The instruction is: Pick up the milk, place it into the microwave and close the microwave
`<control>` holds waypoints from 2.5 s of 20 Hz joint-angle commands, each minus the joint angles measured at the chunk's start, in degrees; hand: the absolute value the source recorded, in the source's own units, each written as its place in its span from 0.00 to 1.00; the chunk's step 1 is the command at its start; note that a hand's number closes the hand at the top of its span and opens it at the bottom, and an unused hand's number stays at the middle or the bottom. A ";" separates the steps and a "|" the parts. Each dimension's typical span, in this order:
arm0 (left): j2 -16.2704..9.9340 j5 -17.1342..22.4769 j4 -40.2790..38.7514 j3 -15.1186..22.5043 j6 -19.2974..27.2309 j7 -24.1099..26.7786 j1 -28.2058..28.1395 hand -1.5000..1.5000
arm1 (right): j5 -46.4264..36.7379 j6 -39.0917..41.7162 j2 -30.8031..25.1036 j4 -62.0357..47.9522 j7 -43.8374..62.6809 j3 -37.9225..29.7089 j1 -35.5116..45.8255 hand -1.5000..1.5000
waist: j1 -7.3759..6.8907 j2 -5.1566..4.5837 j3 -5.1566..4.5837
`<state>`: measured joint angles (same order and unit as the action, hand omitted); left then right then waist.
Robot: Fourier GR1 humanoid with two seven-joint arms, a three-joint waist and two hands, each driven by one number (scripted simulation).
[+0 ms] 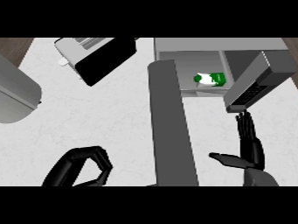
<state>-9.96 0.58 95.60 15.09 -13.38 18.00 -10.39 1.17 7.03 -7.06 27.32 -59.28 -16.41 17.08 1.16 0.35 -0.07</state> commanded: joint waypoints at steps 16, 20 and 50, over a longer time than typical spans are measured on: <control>9.75 -17.80 -25.20 15.34 3.30 3.21 14.94 1.00 | 10.38 8.87 -1.70 54.02 16.59 6.43 -32.40 0.00 | 0.27 -0.27 -0.07; 9.87 -11.19 -28.73 26.19 13.76 -1.48 22.22 1.00 | 11.93 11.00 -2.14 60.97 18.95 7.26 -37.06 0.00 | 0.48 -0.40 -0.03; 9.95 25.77 -38.61 34.96 44.73 6.83 51.15 0.00 | 21.72 19.03 -9.32 79.01 29.16 7.87 -36.22 0.00 | 15.09 -3.65 -0.42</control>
<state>-0.20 23.47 57.81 51.50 29.45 23.31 37.71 21.23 24.97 -15.31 105.52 -30.85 -8.03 -19.58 14.30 -2.99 -0.53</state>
